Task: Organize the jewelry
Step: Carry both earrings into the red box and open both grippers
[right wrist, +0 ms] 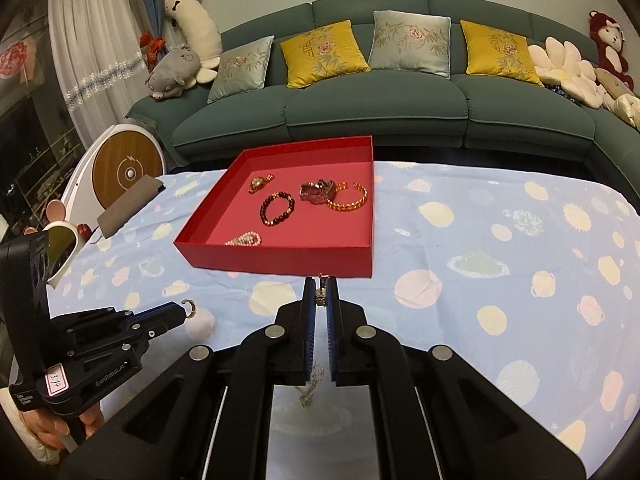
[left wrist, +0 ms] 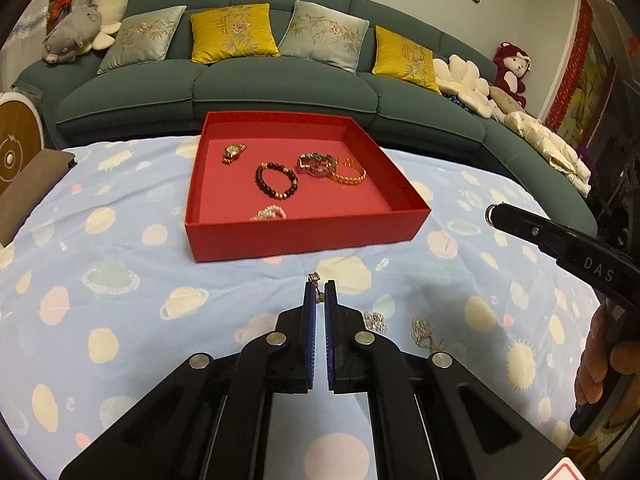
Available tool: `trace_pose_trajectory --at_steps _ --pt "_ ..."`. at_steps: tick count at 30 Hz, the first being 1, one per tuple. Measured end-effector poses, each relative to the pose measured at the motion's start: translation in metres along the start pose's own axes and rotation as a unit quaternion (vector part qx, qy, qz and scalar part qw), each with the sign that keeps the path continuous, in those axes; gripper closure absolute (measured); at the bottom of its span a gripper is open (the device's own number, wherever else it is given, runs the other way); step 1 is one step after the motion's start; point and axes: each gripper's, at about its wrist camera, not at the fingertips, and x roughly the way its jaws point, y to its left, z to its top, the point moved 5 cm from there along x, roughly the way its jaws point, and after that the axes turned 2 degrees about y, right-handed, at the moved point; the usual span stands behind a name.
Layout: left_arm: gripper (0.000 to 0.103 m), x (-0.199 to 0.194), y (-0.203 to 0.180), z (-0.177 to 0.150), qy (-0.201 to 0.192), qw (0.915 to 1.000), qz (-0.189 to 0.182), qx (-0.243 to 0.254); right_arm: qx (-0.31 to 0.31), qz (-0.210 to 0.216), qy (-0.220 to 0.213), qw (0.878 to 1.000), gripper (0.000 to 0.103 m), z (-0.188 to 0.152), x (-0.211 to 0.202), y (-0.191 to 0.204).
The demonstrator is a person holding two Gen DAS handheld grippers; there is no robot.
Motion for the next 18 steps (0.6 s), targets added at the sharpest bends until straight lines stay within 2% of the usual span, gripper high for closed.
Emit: trace_pose_trajectory --at_steps 6,10,14,18 --pt "0.100 -0.017 0.015 0.033 -0.037 0.9991 0.007 -0.017 0.004 0.005 -0.022 1.000 0.099 0.022 -0.004 0.008" --pt "0.100 -0.015 0.021 0.063 -0.055 0.9982 0.020 -0.013 0.001 0.008 -0.028 1.000 0.099 0.038 0.002 0.014" --pt "0.100 0.002 0.030 0.085 -0.055 0.9979 0.032 -0.011 0.010 0.019 -0.032 0.999 0.099 0.056 0.017 0.017" --pt "0.100 0.030 0.047 0.099 -0.039 0.9981 0.041 -0.026 0.026 0.023 -0.022 0.999 0.099 0.069 0.045 0.016"
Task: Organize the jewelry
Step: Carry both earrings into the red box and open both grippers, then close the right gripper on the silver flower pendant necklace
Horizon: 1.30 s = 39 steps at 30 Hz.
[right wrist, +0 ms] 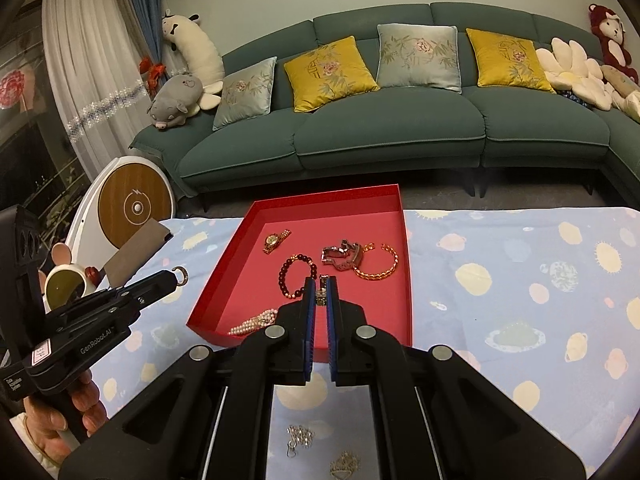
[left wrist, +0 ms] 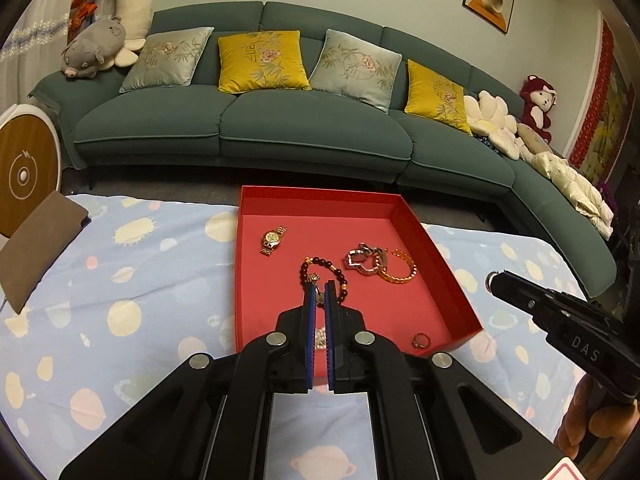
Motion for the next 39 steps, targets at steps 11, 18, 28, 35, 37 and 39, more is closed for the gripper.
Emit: trace_pose_trajectory --at_steps 11,18,28,35,37,39 --pt "0.099 0.057 0.019 0.011 0.039 0.9989 0.018 -0.019 0.011 0.001 0.049 0.999 0.097 -0.004 0.062 -0.009" --pt "0.062 0.039 0.026 0.018 0.015 0.9986 0.024 -0.045 0.025 -0.019 0.001 1.000 0.061 0.004 0.043 -0.018" --pt "0.058 -0.038 0.007 -0.004 -0.017 0.9986 0.012 -0.050 -0.001 -0.010 -0.077 0.997 0.054 0.016 -0.044 0.001" --pt "0.058 -0.052 -0.012 -0.077 0.041 0.9988 0.017 -0.019 0.004 -0.034 0.014 0.999 0.051 -0.059 -0.049 -0.017" --pt "0.058 -0.053 -0.014 -0.097 0.059 0.9977 0.009 -0.032 -0.007 -0.042 0.039 0.998 0.051 -0.082 -0.042 -0.018" --pt "0.058 -0.050 -0.016 -0.110 0.073 0.9965 -0.003 -0.041 -0.028 -0.054 0.066 0.996 0.051 -0.108 -0.033 -0.018"
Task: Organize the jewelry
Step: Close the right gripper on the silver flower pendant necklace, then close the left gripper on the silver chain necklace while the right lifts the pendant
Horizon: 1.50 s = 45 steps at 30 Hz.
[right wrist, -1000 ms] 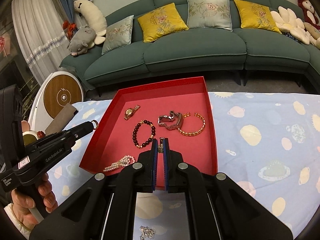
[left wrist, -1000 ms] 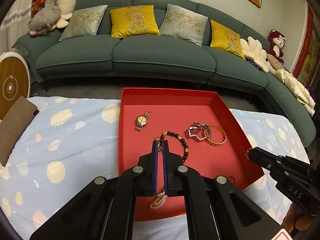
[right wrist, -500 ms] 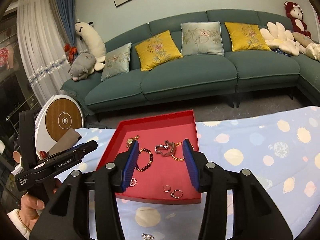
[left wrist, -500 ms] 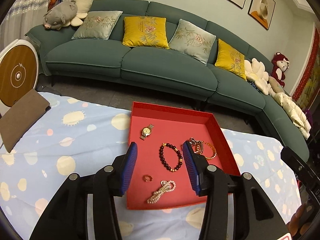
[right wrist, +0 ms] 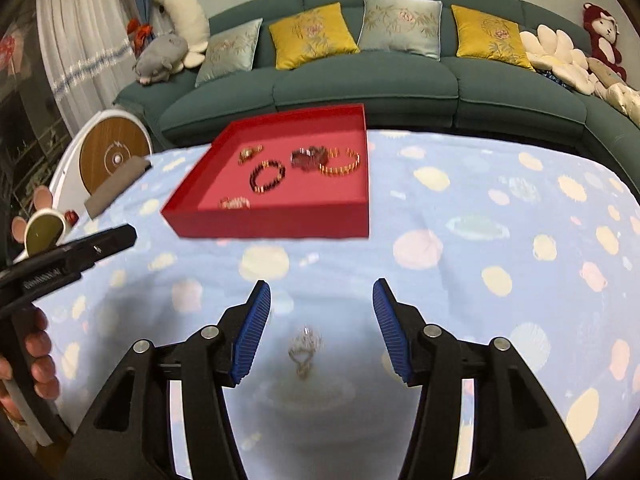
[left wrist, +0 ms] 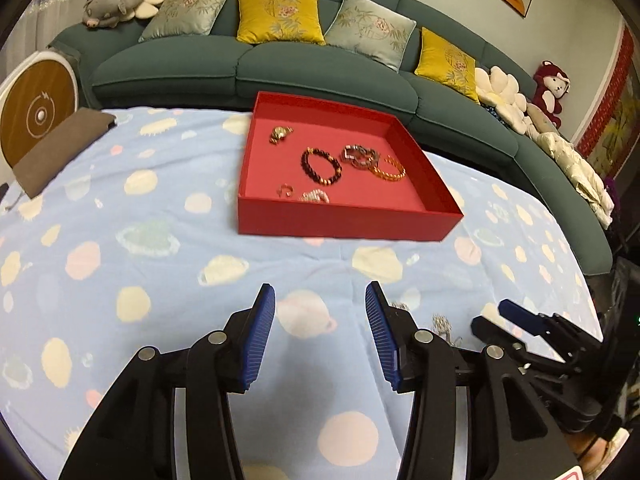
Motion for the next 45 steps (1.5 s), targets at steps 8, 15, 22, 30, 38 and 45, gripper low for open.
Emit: trace_pose_trajectory --at_steps 8,15,22,30,38,45 --pt "0.058 0.021 -0.014 -0.012 0.015 0.9992 0.001 0.036 -0.039 -0.006 0.049 0.998 0.052 -0.040 0.035 0.008" --pt "0.058 0.030 -0.019 -0.015 0.020 0.9986 -0.001 0.050 -0.057 -0.010 0.054 0.997 0.064 -0.046 0.046 0.014" --pt "0.058 0.038 -0.018 -0.021 0.033 0.9980 0.003 0.053 -0.068 -0.011 0.045 0.997 0.085 -0.046 0.044 0.011" --pt "0.058 0.048 -0.033 -0.027 0.044 0.9968 -0.009 0.067 -0.065 -0.008 0.046 0.997 0.085 -0.046 0.043 0.010" --pt "0.058 0.070 -0.062 -0.039 0.059 0.9926 -0.014 0.106 -0.038 0.000 0.035 0.999 0.085 -0.034 0.029 -0.001" --pt "0.059 0.086 -0.072 -0.034 0.032 0.9914 -0.002 0.127 -0.024 0.005 0.023 0.999 0.085 -0.028 0.015 -0.011"
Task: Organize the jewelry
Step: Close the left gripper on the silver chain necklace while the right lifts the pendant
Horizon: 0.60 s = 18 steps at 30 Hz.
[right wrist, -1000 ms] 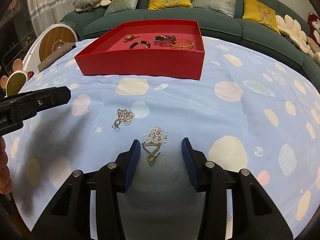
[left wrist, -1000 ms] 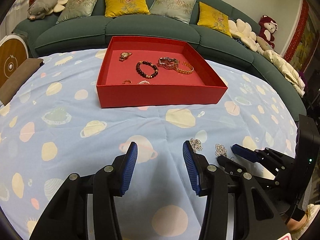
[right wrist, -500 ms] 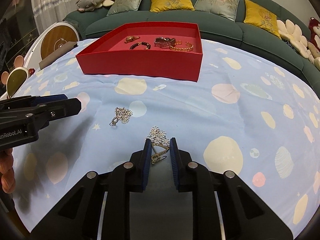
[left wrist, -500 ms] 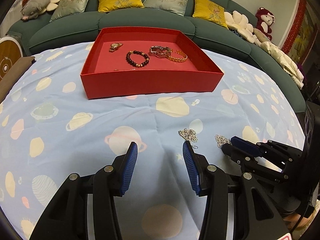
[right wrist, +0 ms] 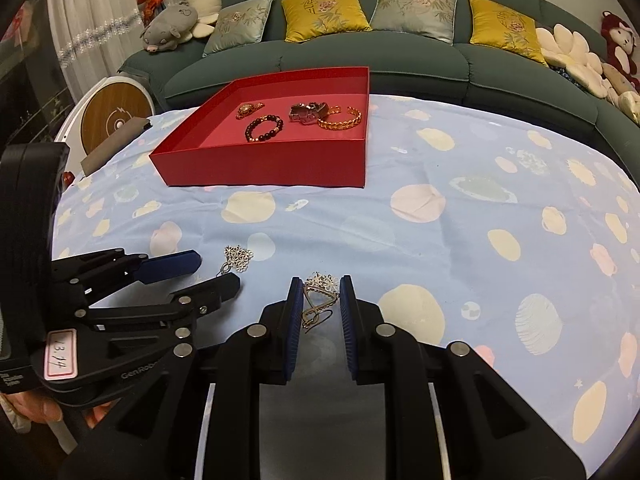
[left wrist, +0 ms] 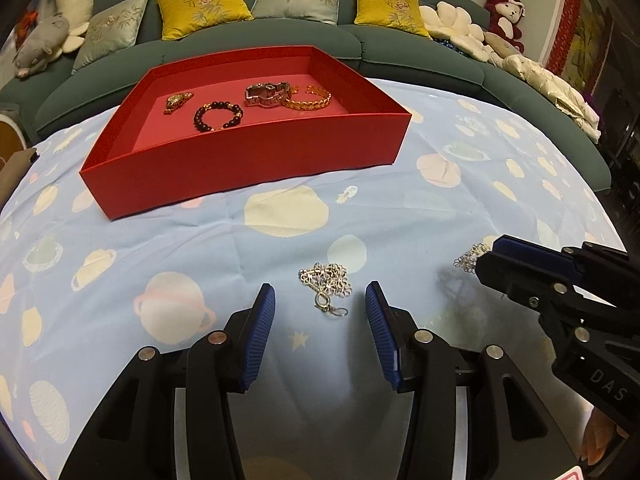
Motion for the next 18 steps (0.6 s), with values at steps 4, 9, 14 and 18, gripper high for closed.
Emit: trace_pose_trajectory --at_steps 4,9,14,18 --pt "0.077 0.004 0.001 0.004 -0.012 0.9998 0.013 0.004 0.005 0.000 0.000 1.000 0.085 -0.001 -0.001 -0.004" --pt "0.097 0.004 0.002 0.005 -0.013 0.9999 0.001 -0.001 0.008 0.001 -0.002 1.000 0.085 0.001 -0.003 -0.008" --pt "0.097 0.000 0.003 0.005 -0.013 0.9999 -0.006 0.000 0.012 0.001 -0.006 1.000 0.085 0.004 -0.005 -0.010" --pt "0.097 -0.010 0.005 0.008 -0.020 0.9996 -0.018 -0.007 0.013 0.003 -0.011 1.000 0.085 0.007 -0.009 -0.010"
